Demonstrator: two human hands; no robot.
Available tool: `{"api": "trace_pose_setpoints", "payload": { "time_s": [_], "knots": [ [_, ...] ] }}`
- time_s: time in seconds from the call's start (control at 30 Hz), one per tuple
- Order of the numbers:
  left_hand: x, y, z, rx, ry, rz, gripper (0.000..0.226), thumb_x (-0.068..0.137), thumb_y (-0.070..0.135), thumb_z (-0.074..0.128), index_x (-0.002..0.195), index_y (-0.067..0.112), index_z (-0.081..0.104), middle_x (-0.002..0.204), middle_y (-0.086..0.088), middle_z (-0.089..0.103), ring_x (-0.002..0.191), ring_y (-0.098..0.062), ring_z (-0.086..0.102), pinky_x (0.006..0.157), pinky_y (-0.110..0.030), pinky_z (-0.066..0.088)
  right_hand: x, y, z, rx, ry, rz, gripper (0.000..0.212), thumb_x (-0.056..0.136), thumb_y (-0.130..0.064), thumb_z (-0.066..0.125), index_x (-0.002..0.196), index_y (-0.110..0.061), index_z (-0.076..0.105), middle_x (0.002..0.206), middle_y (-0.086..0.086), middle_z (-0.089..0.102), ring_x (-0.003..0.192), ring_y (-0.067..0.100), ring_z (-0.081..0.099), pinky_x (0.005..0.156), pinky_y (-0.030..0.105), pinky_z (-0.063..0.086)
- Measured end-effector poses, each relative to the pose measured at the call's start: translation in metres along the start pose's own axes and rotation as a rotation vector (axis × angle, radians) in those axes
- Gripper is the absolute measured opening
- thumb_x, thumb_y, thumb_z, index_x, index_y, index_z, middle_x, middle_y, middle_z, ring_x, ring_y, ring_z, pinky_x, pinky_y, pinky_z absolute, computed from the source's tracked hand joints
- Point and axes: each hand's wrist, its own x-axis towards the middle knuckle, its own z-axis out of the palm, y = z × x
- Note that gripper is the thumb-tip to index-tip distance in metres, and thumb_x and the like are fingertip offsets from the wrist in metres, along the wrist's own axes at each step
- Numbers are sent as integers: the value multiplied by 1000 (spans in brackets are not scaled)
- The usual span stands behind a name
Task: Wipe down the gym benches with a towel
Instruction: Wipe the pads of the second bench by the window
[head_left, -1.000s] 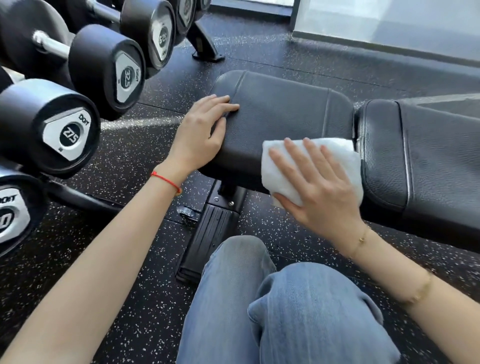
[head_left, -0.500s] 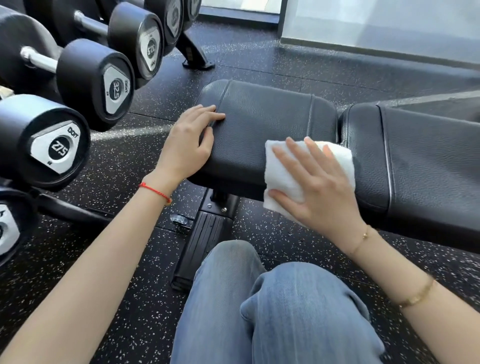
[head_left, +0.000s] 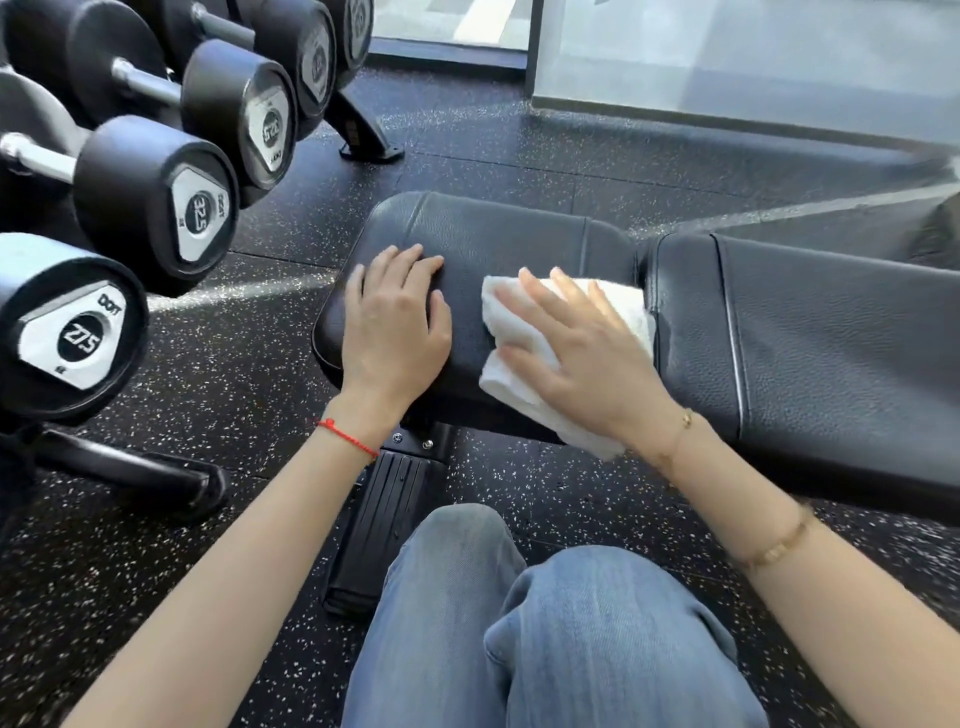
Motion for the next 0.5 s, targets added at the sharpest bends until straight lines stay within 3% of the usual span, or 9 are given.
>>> {"api": "trace_pose_setpoints", "payload": {
  "time_s": [0.07,0.2,0.27,0.43,0.5],
  "knots": [
    [-2,0,1,9,4,5,43,97,23,44,139,16,52,150,-3,46,145,-21,33,122,-42,17,29,11,-4,-32,17,39,60,98,-55,21,154,-33,26,163,-1,24,152,27,15,123,45,7],
    [-1,-1,0,13,15,7,43,96,24,45,138,18,53,149,-1,48,144,-19,35,122,-41,18,95,27,-9,-26,-56,193,60,101,-56,23,157,-34,13,166,-7,8,153,18,2,124,41,-6],
    [-1,-1,0,17,13,13,43,95,25,45,137,18,54,148,0,49,143,-19,36,121,-41,20,98,23,-5,-53,-61,183,62,100,-57,22,157,-36,12,166,-8,8,153,18,2,124,43,-6],
    [-1,-1,1,14,24,11,42,95,25,46,134,18,56,146,-1,51,142,-20,38,120,-42,21,49,2,0,-187,205,137,60,97,-60,36,149,-30,41,158,0,37,148,26,26,121,43,20],
    [-2,-1,0,17,21,14,42,95,25,45,135,18,56,146,-1,51,142,-20,37,120,-43,21,35,1,1,-95,205,169,57,98,-58,39,148,-31,41,158,3,35,149,27,23,121,43,18]
  ]
}}
